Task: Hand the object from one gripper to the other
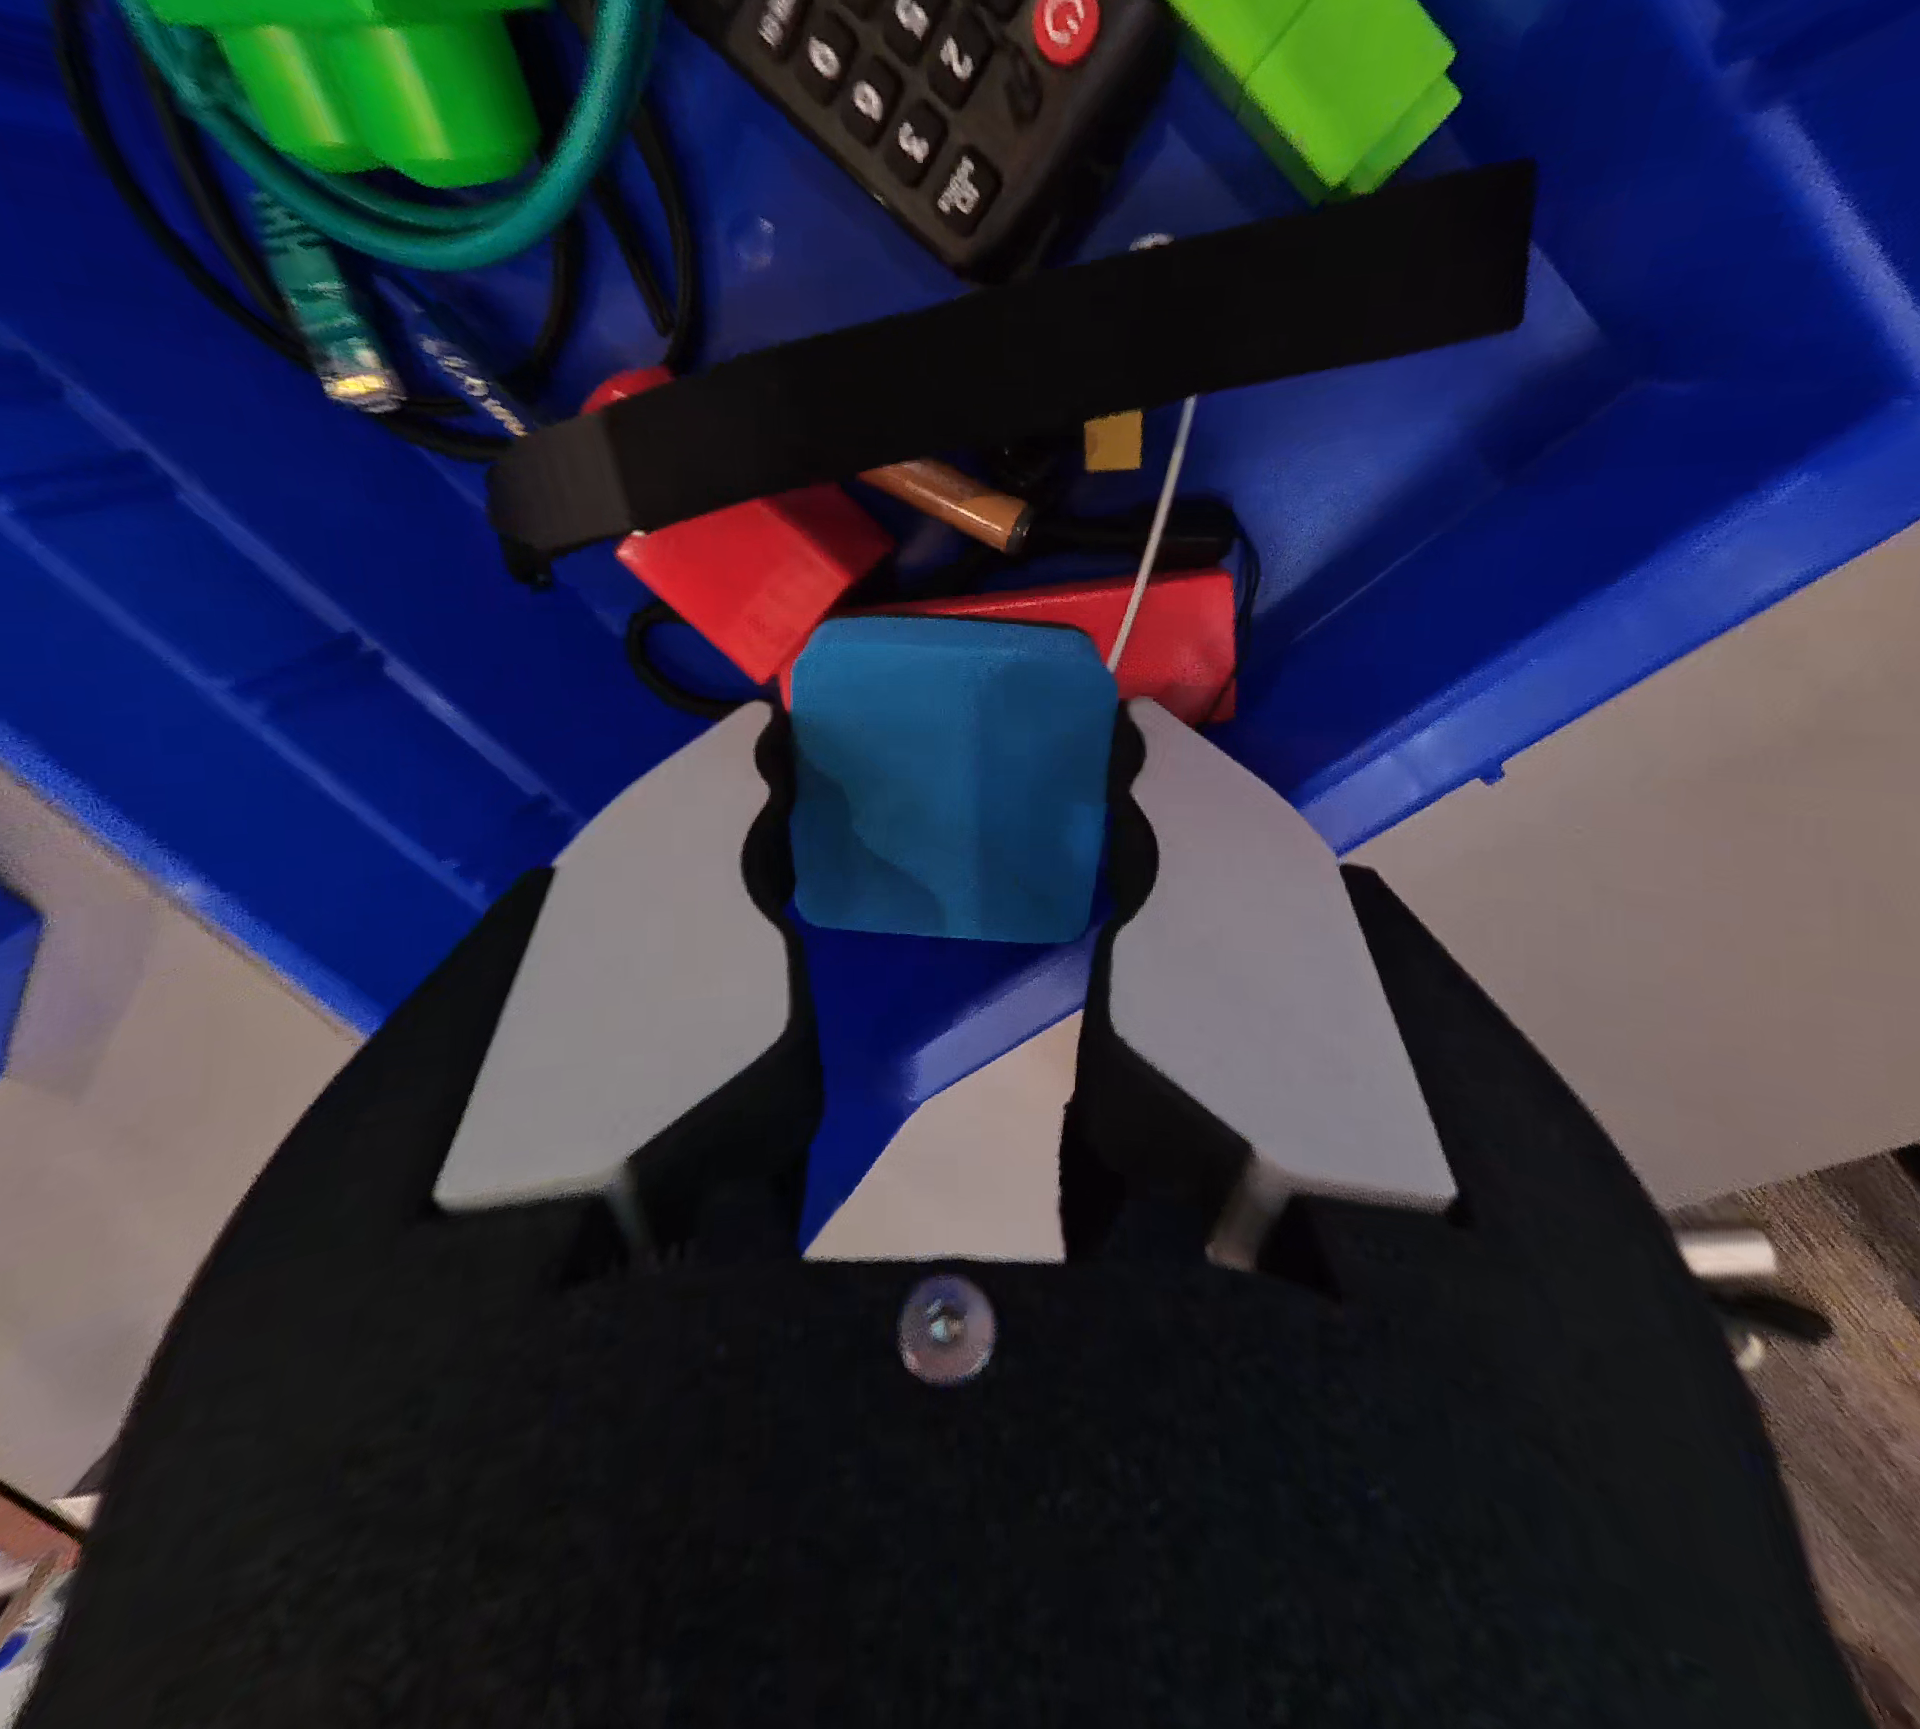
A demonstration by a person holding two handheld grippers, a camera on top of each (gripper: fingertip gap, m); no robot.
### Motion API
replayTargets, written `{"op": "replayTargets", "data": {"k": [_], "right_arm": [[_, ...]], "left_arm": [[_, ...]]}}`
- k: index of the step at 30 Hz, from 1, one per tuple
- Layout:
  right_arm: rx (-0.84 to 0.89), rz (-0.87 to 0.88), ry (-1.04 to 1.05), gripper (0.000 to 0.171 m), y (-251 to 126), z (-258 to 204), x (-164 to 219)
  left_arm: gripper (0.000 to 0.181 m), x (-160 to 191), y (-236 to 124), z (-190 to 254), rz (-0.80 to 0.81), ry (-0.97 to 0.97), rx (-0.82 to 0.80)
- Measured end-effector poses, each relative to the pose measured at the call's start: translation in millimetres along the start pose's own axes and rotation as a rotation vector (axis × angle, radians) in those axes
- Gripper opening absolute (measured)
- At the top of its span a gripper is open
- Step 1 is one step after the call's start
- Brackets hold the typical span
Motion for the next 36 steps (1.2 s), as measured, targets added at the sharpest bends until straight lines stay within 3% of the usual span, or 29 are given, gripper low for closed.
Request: {"op": "replayTargets", "data": {"k": [1,4,7,10,12,18,24,26,27,29,31,33,36], "right_arm": [[0.003,-0.007,-0.009,0.046,0.8,-1.1,0.1],[0.009,-0.02,-0.025,0.047,4.6,-1.8,-0.4],[0.026,-0.042,-0.039,0.046,10.2,4.4,-3.8],[0.027,-0.035,-0.014,0.047,20.8,12.7,-21.6],[0.014,-0.034,-0.004,0.047,31.2,14.9,-40.2],[-0.072,0.006,-0.03,0.049,62.1,11.6,-84.8],[-0.109,0.014,-0.013,0.038,73.1,16.0,-70.0],[-0.151,0.033,0.003,0.022,69.1,15.5,-64.2],[-0.145,0.047,-0.011,0.022,65.6,15.0,-63.0],[-0.086,0.014,-0.033,0.022,58.8,15.6,-59.5],[-0.028,-0.003,-0.071,0.022,46.7,20.3,-55.0],[-0.049,0.017,-0.047,0.022,32.0,24.9,-49.7],[-0.224,0.117,0.076,0.022,14.3,26.4,-51.1]], "left_arm": [[0.057,-0.6,-5.9,-0.5,0.022,-0.001,-0.027],[0.057,-6.9,-32.9,-0.2,0.147,-0.003,-0.151],[0.057,-25.5,-74.0,11.0,0.377,-0.002,-0.308],[0.057,-53.4,-114.5,48.2,0.629,0.097,-0.452],[0.057,-74.1,-126.4,82.0,0.677,0.217,-0.563],[0.057,-131.6,-101.7,181.1,0.61,0.616,-0.814],[0.056,-158.0,-83.6,229.6,0.62,0.686,-0.811],[0.056,-161.8,-85.1,238.9,0.678,0.667,-0.833],[0.057,-162.6,-85.7,241.9,0.711,0.647,-0.84],[0.057,-158.2,-84.6,246.3,0.76,0.58,-0.789],[0.052,-146.3,-85.8,249.7,0.837,0.452,-0.633],[0.049,-131.4,-89.3,252.5,0.945,0.297,-0.346],[0.047,-114.4,-95.0,246.6,1.127,0.039,0.183]]}}
Point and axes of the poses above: each gripper's, where its closed fingertips meet, y out along the fingers, x out of its underside, z = x × y across the jaws, the point moved 7 cm from there along -y, back along the fingers, and after that the axes turned 7 degrees about -z, right-handed, at the moved point
